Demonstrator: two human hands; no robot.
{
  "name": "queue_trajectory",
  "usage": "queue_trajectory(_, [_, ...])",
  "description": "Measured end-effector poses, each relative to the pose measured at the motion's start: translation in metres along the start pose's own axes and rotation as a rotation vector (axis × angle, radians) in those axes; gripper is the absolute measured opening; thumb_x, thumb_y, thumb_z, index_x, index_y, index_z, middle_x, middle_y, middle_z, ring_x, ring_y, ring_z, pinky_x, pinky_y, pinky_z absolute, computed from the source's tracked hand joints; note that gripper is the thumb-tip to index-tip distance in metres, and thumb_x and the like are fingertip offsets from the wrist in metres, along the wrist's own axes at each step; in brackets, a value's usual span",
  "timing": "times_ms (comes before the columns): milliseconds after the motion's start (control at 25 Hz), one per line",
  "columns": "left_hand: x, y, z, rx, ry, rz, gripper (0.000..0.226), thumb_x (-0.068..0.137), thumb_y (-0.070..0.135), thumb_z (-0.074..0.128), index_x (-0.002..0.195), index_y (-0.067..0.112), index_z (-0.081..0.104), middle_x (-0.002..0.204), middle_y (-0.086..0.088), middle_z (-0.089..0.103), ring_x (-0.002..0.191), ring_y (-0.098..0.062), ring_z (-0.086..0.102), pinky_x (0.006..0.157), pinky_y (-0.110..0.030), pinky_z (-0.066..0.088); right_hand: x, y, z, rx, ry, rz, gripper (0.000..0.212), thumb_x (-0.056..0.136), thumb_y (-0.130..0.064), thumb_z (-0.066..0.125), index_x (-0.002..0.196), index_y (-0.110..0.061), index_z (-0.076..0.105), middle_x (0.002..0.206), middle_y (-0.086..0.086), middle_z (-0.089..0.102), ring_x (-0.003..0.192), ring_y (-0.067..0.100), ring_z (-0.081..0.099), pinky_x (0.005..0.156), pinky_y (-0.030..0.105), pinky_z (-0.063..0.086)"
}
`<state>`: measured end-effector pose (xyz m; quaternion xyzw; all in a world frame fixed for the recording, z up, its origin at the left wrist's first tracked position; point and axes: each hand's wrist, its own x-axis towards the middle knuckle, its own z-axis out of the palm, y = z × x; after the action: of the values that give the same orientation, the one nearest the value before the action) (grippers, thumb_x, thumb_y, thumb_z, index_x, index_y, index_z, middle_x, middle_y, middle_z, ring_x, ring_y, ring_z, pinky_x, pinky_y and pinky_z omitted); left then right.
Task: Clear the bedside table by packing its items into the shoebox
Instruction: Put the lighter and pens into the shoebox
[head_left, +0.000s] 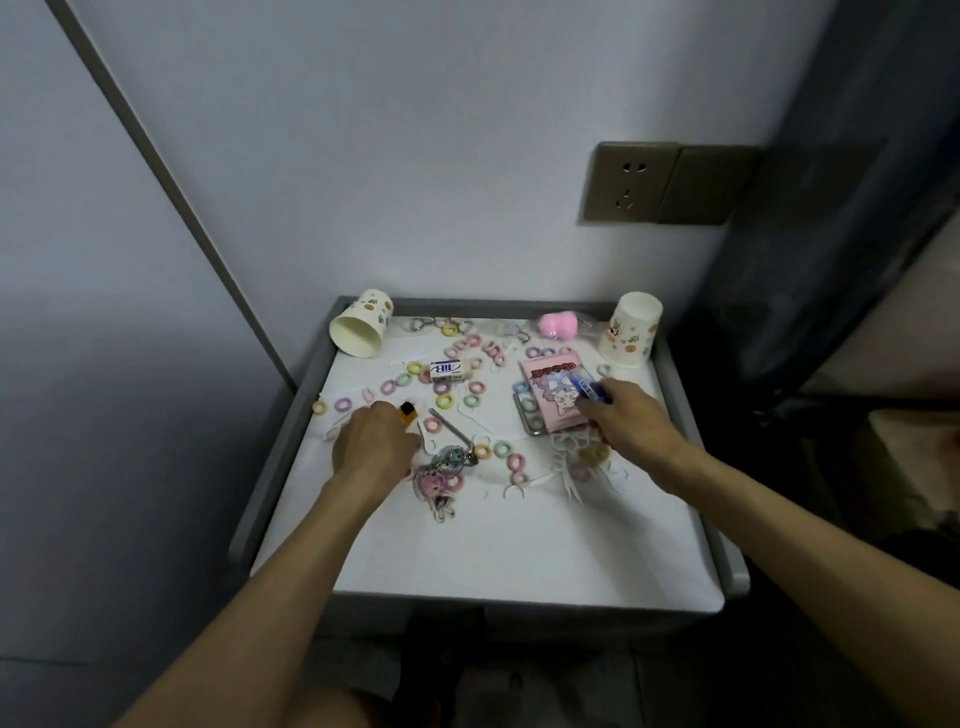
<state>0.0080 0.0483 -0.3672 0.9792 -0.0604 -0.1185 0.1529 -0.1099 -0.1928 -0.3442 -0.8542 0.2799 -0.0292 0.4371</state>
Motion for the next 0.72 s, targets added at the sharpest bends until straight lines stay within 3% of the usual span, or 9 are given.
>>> queue_trajectory(160, [-0.010,0.014,-0.019,0.053,0.114,0.029,0.030,0.084,0.035,0.071,0.102,0.014,0.059,0.104,-0.013,0.068,0.091,-0.032,0.063,0.068,-0.032,0.042,-0.011,-0.004,-0.011,0.024,-0.065,-0.021,0.022,0.096,-0.018,0.047,0.089,0.000,0.058,0.080,0.012,0.056,0.067,0.022,0.047,0.063,0.036,0.035])
queue_trajectory(240, [-0.022,0.034,-0.035,-0.043,0.139,0.105,0.032,0.083,0.040,0.072,0.098,0.015,0.059,0.094,-0.009,0.068,0.085,-0.030,0.063,0.065,-0.033,0.043,-0.023,-0.012,-0.028,0.113,-0.118,-0.034,0.017,0.095,-0.013,0.047,0.091,-0.003,0.060,0.074,0.009,0.053,0.063,0.018,0.044,0.062,0.036,0.034])
queue_trajectory(320, [-0.041,0.067,-0.053,-0.288,0.087,0.188,0.033,0.080,0.041,0.077,0.092,0.015,0.063,0.081,-0.005,0.067,0.075,-0.027,0.063,0.059,-0.031,0.041,-0.042,-0.021,-0.056,0.144,-0.111,-0.109,0.015,0.096,-0.012,0.051,0.093,-0.015,0.066,0.067,0.002,0.052,0.059,0.014,0.044,0.057,0.033,0.036])
queue_trajectory(400, [-0.063,0.107,-0.067,-0.564,0.008,0.254,0.030,0.078,0.037,0.081,0.090,0.012,0.068,0.076,-0.005,0.069,0.069,-0.024,0.063,0.059,-0.029,0.042,-0.065,-0.027,-0.091,0.110,0.012,-0.193,0.014,0.094,-0.018,0.060,0.100,-0.021,0.072,0.070,-0.005,0.062,0.058,0.012,0.054,0.056,0.027,0.044])
queue_trajectory(520, [-0.105,0.172,-0.076,-0.828,-0.141,0.348,0.022,0.081,0.027,0.080,0.094,0.013,0.070,0.070,0.003,0.067,0.052,-0.007,0.056,0.048,-0.021,0.043,-0.105,-0.023,-0.157,0.120,0.237,-0.246,0.006,0.086,-0.023,0.071,0.088,-0.019,0.073,0.061,-0.008,0.066,0.050,0.002,0.055,0.049,0.016,0.044])
queue_trajectory(720, [-0.187,0.283,-0.053,-0.924,-0.363,0.599,0.011,0.085,0.012,0.075,0.093,0.009,0.069,0.063,0.001,0.058,0.049,-0.010,0.042,0.045,-0.020,0.034,-0.171,0.035,-0.287,0.174,0.366,-0.164,0.014,0.096,-0.002,0.051,0.098,-0.003,0.066,0.064,0.007,0.056,0.051,0.010,0.050,0.049,0.016,0.042])
